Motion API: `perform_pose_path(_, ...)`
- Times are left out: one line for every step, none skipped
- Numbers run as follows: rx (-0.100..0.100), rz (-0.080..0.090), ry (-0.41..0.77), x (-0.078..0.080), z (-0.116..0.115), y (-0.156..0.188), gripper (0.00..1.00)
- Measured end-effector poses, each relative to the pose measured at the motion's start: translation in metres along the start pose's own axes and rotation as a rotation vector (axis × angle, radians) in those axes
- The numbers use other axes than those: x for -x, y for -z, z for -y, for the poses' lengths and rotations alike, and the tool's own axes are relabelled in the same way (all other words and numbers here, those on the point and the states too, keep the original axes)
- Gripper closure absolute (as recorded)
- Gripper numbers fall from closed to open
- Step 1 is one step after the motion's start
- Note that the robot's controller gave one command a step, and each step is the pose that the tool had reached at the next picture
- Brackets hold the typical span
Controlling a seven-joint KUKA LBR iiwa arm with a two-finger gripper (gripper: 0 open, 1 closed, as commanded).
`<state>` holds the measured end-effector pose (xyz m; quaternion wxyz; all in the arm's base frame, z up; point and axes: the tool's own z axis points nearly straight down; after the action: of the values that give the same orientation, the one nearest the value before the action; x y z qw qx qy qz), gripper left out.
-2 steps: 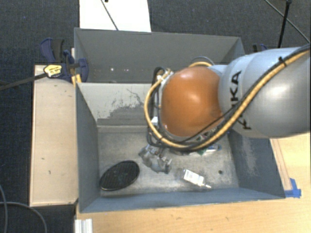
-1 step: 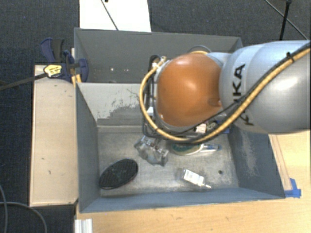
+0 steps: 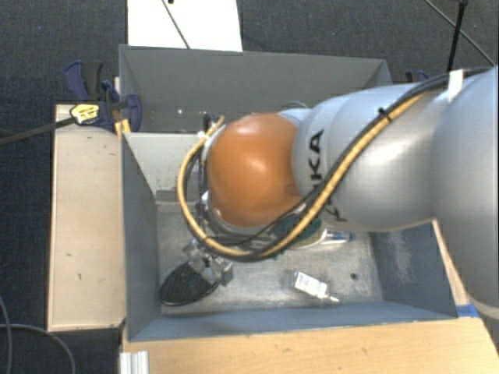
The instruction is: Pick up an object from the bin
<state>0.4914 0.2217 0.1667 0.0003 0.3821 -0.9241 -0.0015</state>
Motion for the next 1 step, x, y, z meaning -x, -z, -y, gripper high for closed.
perform_pose_path(-0.003, 0.003, -0.166, 0.0412, 0.0027, -0.0353, 1.00)
